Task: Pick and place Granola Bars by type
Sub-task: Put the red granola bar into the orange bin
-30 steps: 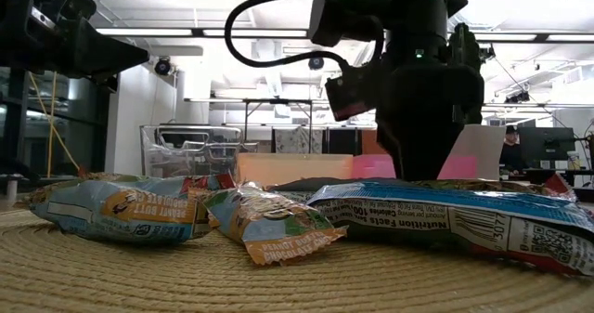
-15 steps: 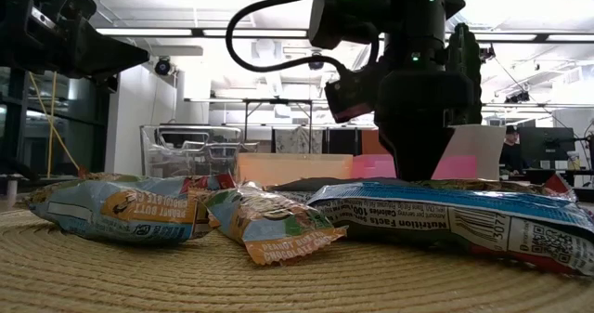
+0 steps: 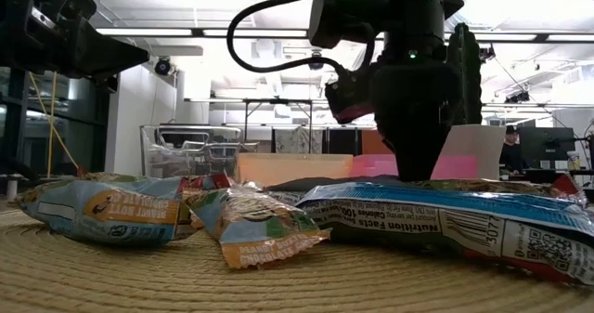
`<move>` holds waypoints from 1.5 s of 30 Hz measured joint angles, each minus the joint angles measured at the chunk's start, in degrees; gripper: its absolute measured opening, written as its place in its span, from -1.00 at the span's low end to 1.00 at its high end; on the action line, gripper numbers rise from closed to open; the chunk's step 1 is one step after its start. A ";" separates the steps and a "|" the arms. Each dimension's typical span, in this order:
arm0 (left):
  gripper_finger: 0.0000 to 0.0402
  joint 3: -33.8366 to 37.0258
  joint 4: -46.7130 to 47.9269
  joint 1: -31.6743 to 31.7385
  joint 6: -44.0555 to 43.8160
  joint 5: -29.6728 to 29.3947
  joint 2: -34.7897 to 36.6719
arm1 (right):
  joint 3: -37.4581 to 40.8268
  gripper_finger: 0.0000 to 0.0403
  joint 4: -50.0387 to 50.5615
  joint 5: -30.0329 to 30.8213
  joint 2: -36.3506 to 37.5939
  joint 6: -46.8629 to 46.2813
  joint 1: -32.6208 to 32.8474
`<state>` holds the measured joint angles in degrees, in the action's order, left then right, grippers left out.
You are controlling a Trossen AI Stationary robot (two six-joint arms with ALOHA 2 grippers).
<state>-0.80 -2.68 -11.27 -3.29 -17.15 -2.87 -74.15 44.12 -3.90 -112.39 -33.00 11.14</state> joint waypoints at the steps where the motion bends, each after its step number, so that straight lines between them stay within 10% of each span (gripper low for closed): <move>1: -1.00 -0.02 -0.02 0.00 0.00 0.00 0.00 | 0.00 -0.63 -0.04 -0.12 0.25 -0.27 -0.22; 15: -1.00 0.00 0.00 0.00 0.00 0.02 0.00 | 0.07 -0.63 -5.23 -1.90 10.95 -3.05 -4.08; 33: -1.00 0.00 -0.02 0.00 0.00 0.07 0.00 | -0.04 -0.63 -52.30 -11.62 18.43 -3.05 -10.35; 45: -1.00 -0.01 -0.02 0.00 0.00 0.07 0.00 | -0.04 -0.63 -49.89 9.86 18.42 -10.51 -17.23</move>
<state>-0.81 -2.69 -11.27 -3.29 -17.08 -2.87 -74.19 -5.77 5.96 -93.96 -43.51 -6.08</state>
